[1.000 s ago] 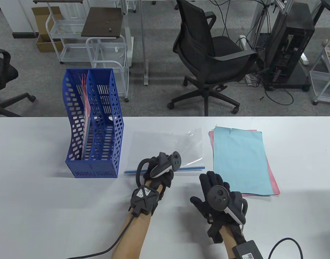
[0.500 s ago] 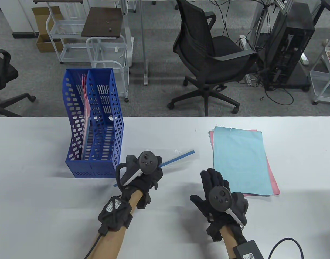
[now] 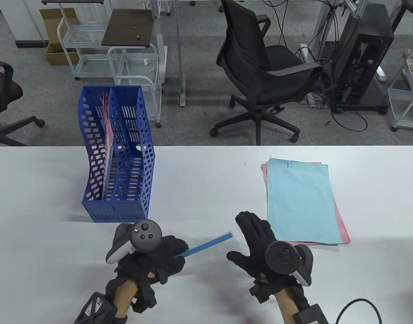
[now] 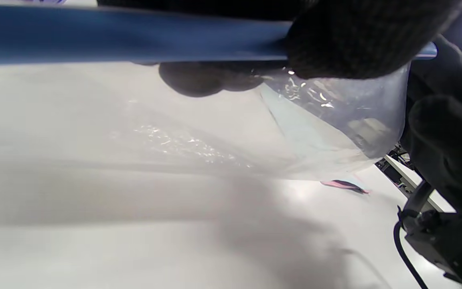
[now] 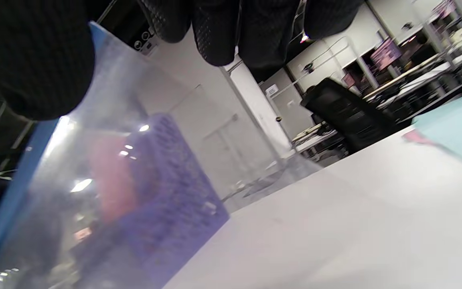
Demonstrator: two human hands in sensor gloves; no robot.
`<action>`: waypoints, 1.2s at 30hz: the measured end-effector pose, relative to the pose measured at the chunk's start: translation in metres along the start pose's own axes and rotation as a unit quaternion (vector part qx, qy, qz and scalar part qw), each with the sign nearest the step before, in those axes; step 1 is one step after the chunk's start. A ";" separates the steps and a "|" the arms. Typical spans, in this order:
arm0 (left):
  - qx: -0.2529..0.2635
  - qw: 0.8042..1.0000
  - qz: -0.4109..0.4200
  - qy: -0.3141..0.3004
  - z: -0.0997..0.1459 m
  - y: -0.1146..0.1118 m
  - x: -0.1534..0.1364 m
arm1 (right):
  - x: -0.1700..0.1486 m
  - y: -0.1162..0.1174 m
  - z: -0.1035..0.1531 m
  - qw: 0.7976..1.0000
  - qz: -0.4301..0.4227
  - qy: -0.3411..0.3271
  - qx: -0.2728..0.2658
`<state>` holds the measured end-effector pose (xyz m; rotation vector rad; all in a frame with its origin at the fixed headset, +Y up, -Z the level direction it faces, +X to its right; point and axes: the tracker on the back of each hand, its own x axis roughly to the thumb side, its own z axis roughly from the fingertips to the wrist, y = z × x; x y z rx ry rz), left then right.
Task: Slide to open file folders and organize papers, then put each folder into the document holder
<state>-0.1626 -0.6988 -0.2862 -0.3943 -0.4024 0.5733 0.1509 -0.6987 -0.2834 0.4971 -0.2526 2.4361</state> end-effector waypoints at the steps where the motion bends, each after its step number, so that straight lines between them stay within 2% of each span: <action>1: -0.006 1.000 -0.002 -0.004 0.002 -0.006 0.001 | 0.003 0.002 -0.001 1.000 -0.003 -0.004 0.005; 5: -0.027 1.000 0.004 -0.012 0.002 -0.017 0.002 | 0.001 0.011 -0.004 0.999 -0.028 -0.005 0.034; 9: -0.036 0.999 0.005 -0.008 0.000 -0.025 0.001 | -0.007 0.015 -0.005 0.995 -0.090 0.019 0.044; 13: -0.007 1.000 0.010 -0.011 0.004 -0.028 0.002 | -0.009 0.016 -0.006 0.994 -0.092 0.036 0.041; 19: 0.137 0.990 0.019 -0.016 0.016 -0.033 0.005 | -0.003 0.026 -0.006 0.993 -0.089 0.066 0.046; 22: 0.177 0.984 0.003 -0.016 0.018 -0.032 0.005 | 0.000 0.032 -0.005 0.992 -0.087 0.076 0.047; 29: 0.155 0.987 -0.019 -0.024 0.017 -0.029 0.001 | -0.005 0.042 -0.004 0.986 -0.124 0.098 0.056; 36: 0.121 0.992 -0.028 -0.007 0.023 -0.018 -0.009 | -0.007 0.035 -0.003 0.984 -0.139 0.101 0.034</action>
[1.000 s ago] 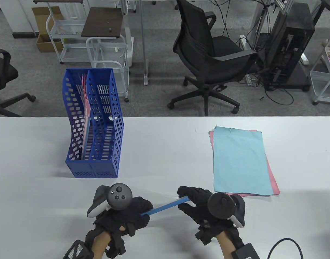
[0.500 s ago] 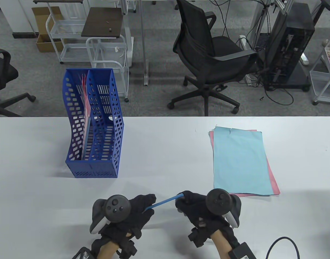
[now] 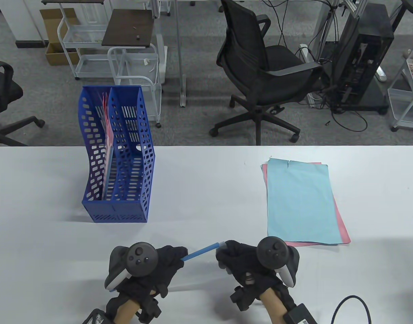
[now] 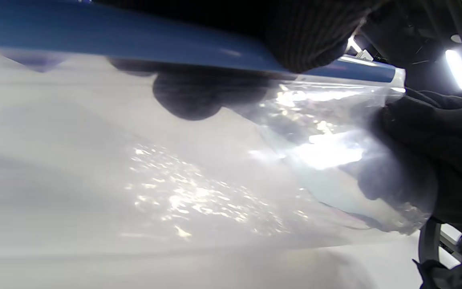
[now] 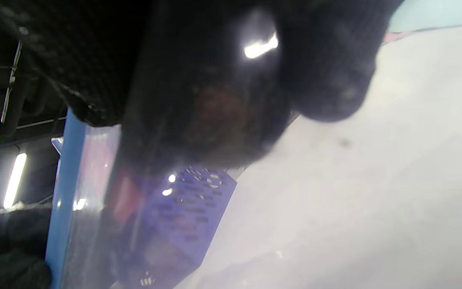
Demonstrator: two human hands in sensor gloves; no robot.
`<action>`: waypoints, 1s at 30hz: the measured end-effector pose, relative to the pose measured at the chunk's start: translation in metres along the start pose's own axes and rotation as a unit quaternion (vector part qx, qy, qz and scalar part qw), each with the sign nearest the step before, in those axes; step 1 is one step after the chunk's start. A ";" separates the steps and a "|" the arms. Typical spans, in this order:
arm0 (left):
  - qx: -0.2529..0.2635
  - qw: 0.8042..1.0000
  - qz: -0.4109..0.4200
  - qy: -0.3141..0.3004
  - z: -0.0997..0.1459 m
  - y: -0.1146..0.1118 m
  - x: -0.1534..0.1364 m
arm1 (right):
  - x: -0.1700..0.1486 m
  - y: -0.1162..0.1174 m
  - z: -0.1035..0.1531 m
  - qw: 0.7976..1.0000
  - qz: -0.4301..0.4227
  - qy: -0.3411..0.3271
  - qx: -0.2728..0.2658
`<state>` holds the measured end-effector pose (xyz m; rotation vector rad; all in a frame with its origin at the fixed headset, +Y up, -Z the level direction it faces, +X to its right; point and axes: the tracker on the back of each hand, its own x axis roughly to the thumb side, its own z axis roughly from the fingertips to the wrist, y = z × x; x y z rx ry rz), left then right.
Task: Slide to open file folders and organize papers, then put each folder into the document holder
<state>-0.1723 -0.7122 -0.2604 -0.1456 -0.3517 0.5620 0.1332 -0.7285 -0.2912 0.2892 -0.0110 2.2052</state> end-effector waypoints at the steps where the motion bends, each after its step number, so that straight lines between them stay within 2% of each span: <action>1: -0.003 1.000 -0.002 0.003 0.000 0.002 -0.001 | 0.000 -0.002 0.000 1.000 -0.003 0.001 -0.003; 11: -0.081 0.995 0.028 0.054 0.003 0.024 -0.037 | -0.010 -0.037 0.001 0.998 -0.042 0.010 -0.052; 16: -0.082 0.993 0.037 0.080 0.007 0.033 -0.058 | -0.016 -0.055 0.003 0.995 -0.058 0.018 -0.081; 20: -0.102 0.988 0.045 0.107 0.009 0.038 -0.075 | -0.019 -0.066 0.006 0.993 -0.059 0.022 -0.101; 30: -0.105 0.968 0.037 0.226 0.018 0.046 -0.123 | -0.043 -0.099 0.012 0.982 -0.095 0.072 -0.150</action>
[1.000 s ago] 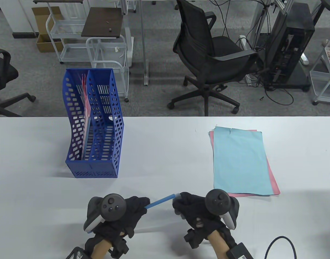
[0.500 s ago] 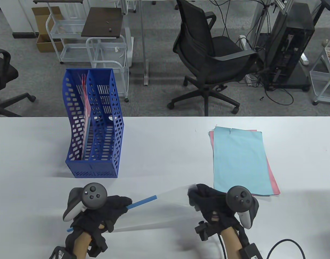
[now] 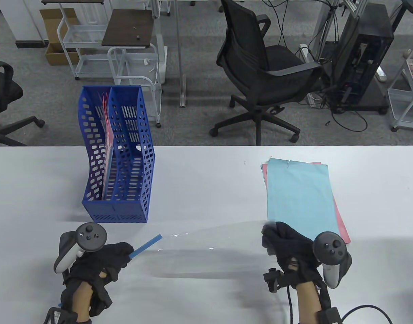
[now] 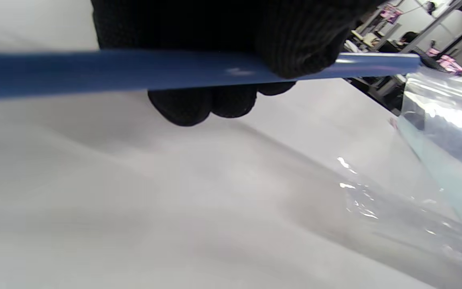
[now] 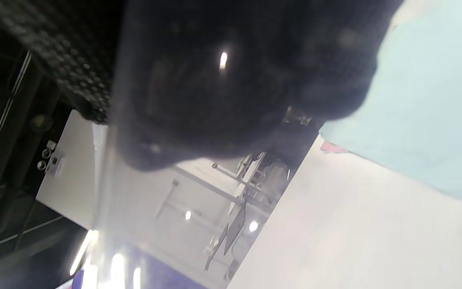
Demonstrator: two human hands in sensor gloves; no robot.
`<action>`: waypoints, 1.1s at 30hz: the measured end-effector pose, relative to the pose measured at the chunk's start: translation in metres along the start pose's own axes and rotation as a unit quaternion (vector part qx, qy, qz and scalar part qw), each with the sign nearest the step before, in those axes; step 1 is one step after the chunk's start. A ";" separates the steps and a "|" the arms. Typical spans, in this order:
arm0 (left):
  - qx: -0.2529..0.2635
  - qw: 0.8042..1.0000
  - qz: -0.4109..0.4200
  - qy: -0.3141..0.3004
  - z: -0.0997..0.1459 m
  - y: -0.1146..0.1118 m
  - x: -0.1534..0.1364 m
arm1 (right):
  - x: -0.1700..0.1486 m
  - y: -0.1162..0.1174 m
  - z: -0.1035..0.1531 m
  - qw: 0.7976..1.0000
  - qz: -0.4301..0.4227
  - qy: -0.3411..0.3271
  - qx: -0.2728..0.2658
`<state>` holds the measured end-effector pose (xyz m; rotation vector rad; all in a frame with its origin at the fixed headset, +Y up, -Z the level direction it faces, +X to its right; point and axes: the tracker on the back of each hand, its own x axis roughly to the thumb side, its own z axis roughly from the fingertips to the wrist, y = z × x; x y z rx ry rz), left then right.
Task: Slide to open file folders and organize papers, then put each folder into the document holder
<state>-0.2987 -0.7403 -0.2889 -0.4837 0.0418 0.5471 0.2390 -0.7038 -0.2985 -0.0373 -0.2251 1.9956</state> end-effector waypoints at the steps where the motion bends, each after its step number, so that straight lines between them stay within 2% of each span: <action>1: -0.005 1.000 -0.010 0.028 -0.002 -0.001 -0.003 | -0.001 -0.001 0.000 1.000 -0.002 0.003 0.004; 8: -0.032 0.991 -0.045 0.123 -0.017 -0.018 -0.006 | 0.003 0.009 0.001 1.000 0.011 -0.003 0.022; 13: -0.017 0.982 -0.095 0.162 -0.023 -0.024 -0.004 | 0.005 0.019 0.002 0.999 0.030 -0.009 0.043; 17: 0.016 0.971 -0.139 0.194 -0.025 -0.026 0.001 | 0.005 0.026 0.002 0.997 0.046 -0.010 0.057; 33: 0.026 0.966 -0.150 0.208 -0.023 -0.027 0.002 | 0.009 0.035 0.004 0.995 0.064 -0.017 0.076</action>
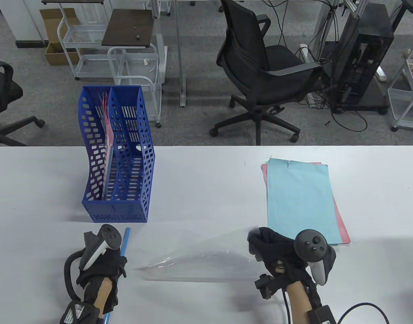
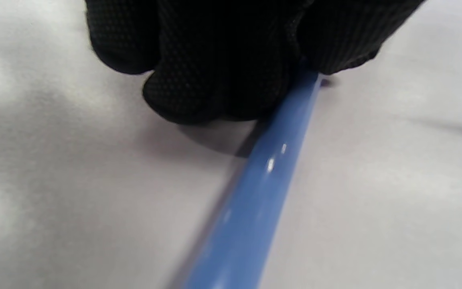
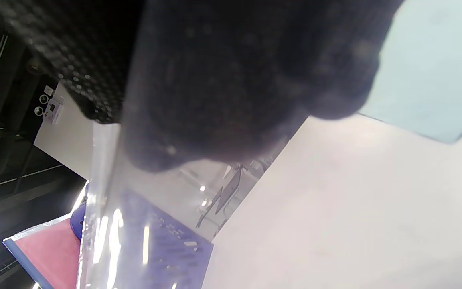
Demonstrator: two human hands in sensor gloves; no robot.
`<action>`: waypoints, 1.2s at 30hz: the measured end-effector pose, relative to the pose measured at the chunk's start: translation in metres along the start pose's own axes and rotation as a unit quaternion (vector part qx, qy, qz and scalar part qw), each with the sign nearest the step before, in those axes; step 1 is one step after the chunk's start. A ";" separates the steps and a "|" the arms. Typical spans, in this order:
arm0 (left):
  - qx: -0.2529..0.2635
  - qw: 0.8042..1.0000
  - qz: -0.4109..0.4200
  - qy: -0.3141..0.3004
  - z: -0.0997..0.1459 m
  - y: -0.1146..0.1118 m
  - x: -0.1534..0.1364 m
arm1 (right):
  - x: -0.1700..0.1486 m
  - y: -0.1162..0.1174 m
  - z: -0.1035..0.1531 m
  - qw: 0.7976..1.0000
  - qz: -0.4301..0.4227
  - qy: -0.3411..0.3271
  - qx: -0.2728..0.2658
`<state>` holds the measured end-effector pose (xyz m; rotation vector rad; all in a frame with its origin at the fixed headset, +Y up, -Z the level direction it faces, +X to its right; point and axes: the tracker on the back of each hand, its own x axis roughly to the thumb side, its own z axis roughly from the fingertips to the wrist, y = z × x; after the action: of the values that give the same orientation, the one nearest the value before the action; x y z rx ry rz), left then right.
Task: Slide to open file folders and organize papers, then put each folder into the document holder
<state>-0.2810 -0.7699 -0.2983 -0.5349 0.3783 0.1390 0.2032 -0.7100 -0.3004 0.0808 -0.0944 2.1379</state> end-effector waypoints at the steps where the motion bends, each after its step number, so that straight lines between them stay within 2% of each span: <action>1: 0.001 1.000 0.001 0.001 0.000 0.000 0.000 | 0.000 0.000 0.000 1.000 0.001 0.000 0.001; 5: 0.031 0.999 -0.009 0.039 0.011 0.007 -0.001 | 0.001 0.002 0.000 1.000 0.004 -0.003 0.004; 7: 0.060 0.998 0.001 0.012 0.023 0.013 0.005 | 0.002 0.004 0.000 1.000 0.007 -0.006 0.008; 9: 0.088 0.994 0.030 -0.053 0.039 0.017 0.017 | 0.005 0.007 0.000 1.000 0.011 -0.011 0.016; 10: 0.109 0.984 0.059 -0.126 0.048 0.018 0.027 | 0.007 0.010 0.001 0.999 0.013 -0.018 0.023; 12: 0.116 0.957 0.109 -0.243 0.063 0.017 0.045 | 0.011 0.013 0.002 0.999 0.013 -0.034 0.035; 13: 0.101 0.933 0.125 -0.322 0.072 0.014 0.059 | 0.015 0.015 0.003 0.998 0.010 -0.043 0.040; 17: 0.027 0.905 0.110 -0.410 0.088 0.003 0.085 | 0.029 0.020 0.007 0.994 0.010 -0.092 0.061; 20: 0.010 0.892 0.121 -0.436 0.092 -0.002 0.094 | 0.041 0.021 0.011 0.988 -0.002 -0.129 0.090; 24: 0.055 0.880 0.162 -0.443 0.095 -0.003 0.097 | 0.050 0.018 0.016 0.982 -0.026 -0.157 0.106; 27: 0.085 0.869 0.194 -0.447 0.099 0.003 0.090 | 0.046 0.004 0.018 0.989 -0.009 -0.142 0.043; 30: 0.112 0.849 0.247 -0.454 0.101 0.012 0.080 | 0.029 -0.018 0.015 0.993 -0.020 -0.113 -0.028; 32: 0.106 0.827 0.293 -0.468 0.100 0.017 0.072 | 0.014 -0.030 0.012 0.993 -0.068 -0.087 -0.039; 34: 0.066 0.794 0.346 -0.495 0.096 0.021 0.067 | -0.001 -0.034 0.007 0.990 -0.132 -0.053 -0.022; 36: 0.042 0.766 0.398 -0.503 0.092 0.022 0.061 | -0.012 -0.027 0.002 0.980 -0.187 -0.032 0.056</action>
<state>-0.2010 -0.7015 -0.2593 -0.1141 -0.4846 1.1848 0.2322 -0.7060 -0.2986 0.2164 0.0044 1.7627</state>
